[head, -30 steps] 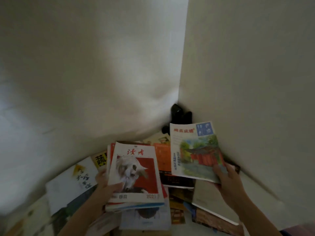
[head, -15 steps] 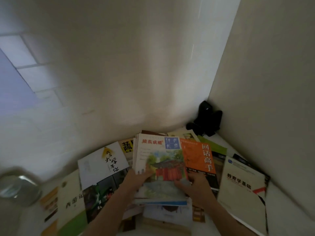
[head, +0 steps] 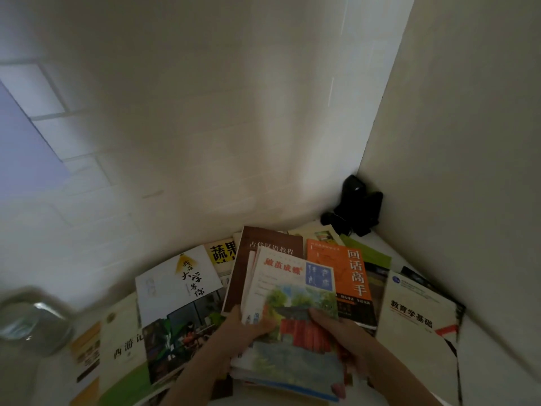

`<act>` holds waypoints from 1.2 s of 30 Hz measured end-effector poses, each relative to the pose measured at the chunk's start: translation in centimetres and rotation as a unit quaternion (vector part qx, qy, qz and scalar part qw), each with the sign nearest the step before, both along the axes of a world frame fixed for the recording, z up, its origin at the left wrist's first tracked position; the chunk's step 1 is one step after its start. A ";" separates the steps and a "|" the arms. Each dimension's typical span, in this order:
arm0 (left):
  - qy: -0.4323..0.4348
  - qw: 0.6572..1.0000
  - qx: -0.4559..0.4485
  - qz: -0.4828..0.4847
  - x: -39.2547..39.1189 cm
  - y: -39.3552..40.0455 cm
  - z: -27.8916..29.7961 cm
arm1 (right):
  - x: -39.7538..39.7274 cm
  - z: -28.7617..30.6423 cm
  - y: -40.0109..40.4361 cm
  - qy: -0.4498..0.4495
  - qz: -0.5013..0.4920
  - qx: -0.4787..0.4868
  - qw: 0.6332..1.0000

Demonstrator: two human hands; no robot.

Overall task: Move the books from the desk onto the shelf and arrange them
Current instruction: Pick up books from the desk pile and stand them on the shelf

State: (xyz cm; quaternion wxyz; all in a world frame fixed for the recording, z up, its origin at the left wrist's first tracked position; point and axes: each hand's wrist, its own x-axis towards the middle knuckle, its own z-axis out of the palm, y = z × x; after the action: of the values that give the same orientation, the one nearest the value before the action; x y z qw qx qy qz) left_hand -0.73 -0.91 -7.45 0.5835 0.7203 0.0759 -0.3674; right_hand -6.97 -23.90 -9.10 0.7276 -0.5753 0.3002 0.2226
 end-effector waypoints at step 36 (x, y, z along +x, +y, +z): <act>-0.360 0.922 -0.088 0.109 5.6 1.9 8.0 | 8.3 4.2 4.9 -0.371 -0.021 -0.177 0.911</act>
State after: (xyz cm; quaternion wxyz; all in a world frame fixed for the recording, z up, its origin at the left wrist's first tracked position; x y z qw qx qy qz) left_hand 4.92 1.04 0.51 0.6688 0.7371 -0.0943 -0.0227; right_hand 1.35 -19.03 -4.88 0.6775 -0.7292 0.0550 -0.0795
